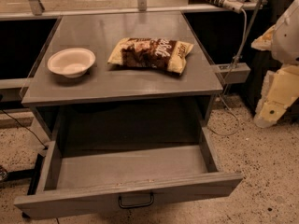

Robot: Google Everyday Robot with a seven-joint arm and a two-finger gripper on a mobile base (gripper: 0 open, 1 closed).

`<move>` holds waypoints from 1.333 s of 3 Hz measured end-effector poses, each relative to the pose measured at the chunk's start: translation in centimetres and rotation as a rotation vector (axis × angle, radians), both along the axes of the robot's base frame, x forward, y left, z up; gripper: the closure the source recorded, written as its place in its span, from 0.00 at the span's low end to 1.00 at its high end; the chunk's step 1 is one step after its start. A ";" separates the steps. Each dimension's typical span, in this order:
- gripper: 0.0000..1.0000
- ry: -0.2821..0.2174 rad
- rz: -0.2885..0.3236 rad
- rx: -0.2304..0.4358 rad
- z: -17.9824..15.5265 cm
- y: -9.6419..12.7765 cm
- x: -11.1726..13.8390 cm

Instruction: Close top drawer

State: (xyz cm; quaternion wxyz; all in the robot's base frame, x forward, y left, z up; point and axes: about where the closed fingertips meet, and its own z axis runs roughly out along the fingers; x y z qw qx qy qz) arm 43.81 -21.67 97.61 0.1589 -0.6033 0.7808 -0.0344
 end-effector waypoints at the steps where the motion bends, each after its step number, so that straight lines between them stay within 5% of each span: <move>1: 0.00 0.000 0.000 0.000 0.0 0.0 0.0; 3: 0.00 -0.038 0.034 0.038 -1.8 1.1 -2.4; 4: 0.19 -0.051 0.043 0.054 -4.4 1.4 -4.3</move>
Offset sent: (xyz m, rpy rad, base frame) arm -0.0160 0.0060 -0.0120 0.0117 -0.0229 0.0315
